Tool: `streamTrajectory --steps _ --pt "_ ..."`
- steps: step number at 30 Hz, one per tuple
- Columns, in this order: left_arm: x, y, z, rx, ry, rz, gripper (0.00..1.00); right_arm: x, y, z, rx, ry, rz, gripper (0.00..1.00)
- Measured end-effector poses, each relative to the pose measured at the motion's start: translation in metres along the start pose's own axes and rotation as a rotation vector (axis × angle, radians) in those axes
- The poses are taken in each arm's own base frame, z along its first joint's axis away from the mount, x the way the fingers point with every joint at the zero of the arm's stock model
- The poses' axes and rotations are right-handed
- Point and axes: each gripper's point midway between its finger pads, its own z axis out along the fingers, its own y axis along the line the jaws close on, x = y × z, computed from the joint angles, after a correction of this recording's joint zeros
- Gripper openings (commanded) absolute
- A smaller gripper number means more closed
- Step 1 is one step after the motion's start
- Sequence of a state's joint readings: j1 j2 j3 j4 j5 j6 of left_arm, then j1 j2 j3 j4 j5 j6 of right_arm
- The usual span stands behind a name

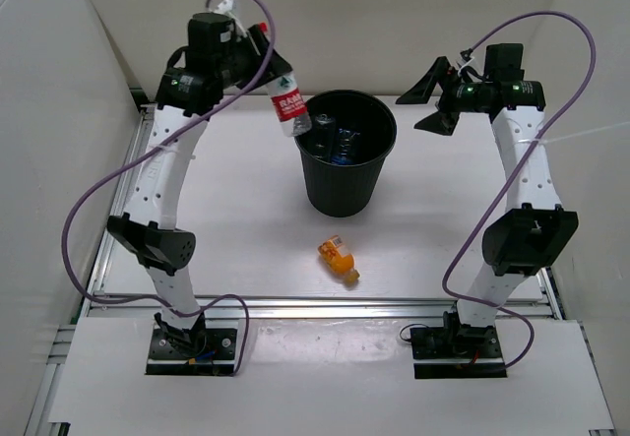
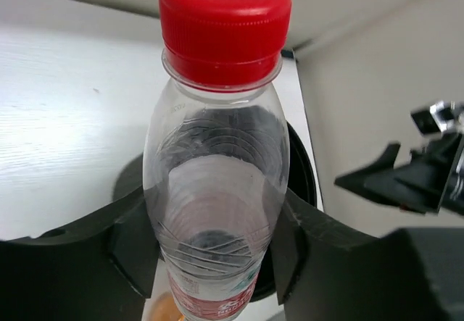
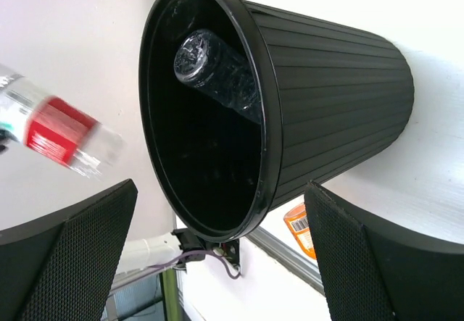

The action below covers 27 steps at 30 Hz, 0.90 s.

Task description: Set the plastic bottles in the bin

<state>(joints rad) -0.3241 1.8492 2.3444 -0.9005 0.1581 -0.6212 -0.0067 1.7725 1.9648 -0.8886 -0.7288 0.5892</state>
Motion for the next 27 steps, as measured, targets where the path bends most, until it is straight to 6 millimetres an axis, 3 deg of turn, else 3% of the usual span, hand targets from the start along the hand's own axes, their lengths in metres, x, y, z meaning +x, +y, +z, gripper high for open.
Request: streamTrajectory --steps 3,7,9,10,14,17,19,21,24,27 --pt "0.029 -0.020 0.021 0.057 0.075 0.018 0.70 0.000 0.001 -0.003 -0.001 -0.007 0.000 1.00" --pt "0.069 -0.036 0.068 0.104 0.164 0.038 0.77 0.007 0.005 -0.011 -0.004 -0.012 -0.006 1.00" --pt "0.085 -0.037 0.087 0.114 0.196 0.047 0.95 0.010 0.007 -0.014 -0.005 -0.015 -0.010 1.00" --pt "0.095 -0.039 0.093 0.119 0.216 0.050 1.00 0.012 0.008 -0.015 -0.007 -0.016 -0.012 1.00" --pt "0.114 -0.031 0.095 0.091 0.256 0.059 1.00 0.016 0.007 -0.020 0.000 -0.026 -0.020 1.00" --pt "0.110 -0.016 0.082 0.019 0.244 0.066 1.00 0.022 0.000 -0.023 0.025 -0.030 -0.024 1.00" --pt "0.096 0.003 0.065 -0.058 0.200 0.062 1.00 0.027 -0.005 -0.026 0.052 -0.038 -0.035 1.00" --pt "0.079 0.035 0.036 -0.166 0.146 0.036 1.00 0.035 -0.008 -0.033 0.084 -0.049 -0.059 1.00" --pt "0.056 0.102 -0.018 -0.349 0.054 -0.062 1.00 0.057 0.003 -0.042 0.105 -0.059 -0.159 1.00" --pt "0.067 0.172 -0.057 -0.520 0.034 -0.180 1.00 0.103 0.031 -0.040 0.079 -0.013 -0.338 1.00"
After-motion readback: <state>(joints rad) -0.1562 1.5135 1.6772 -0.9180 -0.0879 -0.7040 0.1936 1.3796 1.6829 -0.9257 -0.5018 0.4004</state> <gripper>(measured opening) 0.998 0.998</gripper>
